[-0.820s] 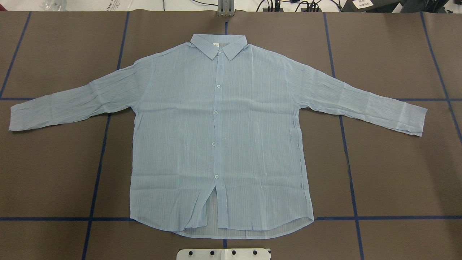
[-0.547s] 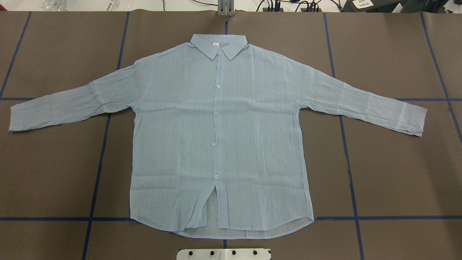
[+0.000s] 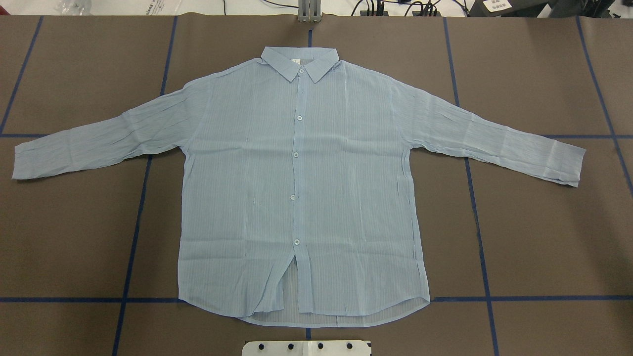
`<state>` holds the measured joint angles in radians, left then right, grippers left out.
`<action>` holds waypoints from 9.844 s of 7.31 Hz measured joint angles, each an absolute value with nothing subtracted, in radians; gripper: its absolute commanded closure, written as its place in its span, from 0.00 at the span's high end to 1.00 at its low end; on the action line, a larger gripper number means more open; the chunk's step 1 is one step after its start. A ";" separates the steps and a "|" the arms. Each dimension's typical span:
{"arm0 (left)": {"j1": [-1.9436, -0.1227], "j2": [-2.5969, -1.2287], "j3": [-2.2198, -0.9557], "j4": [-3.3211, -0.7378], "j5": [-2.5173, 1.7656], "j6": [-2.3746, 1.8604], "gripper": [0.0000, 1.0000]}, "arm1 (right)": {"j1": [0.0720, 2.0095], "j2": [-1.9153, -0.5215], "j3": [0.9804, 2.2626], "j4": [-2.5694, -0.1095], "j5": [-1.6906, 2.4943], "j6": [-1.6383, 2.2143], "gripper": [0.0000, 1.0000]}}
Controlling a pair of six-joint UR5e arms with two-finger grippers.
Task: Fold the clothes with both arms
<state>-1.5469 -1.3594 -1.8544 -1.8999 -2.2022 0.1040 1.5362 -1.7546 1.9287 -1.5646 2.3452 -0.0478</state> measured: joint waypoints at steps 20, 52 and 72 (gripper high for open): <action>-1.554 -1.544 -1.712 -2.269 -2.192 0.098 1.00 | 1.105 -1.584 1.262 -0.430 2.050 0.675 0.53; -1.554 -1.526 -1.715 -2.269 -2.194 0.097 1.00 | 0.458 -0.429 1.208 -1.360 1.301 1.360 0.88; -1.071 -1.515 -1.236 -3.055 -2.011 -0.823 0.71 | 1.240 -1.207 1.808 -1.485 2.247 0.470 1.00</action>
<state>-1.0708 -1.5150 -1.2358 -3.0552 -2.0105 -0.8227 1.2402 -1.2066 1.8077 -1.4850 2.2469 0.4696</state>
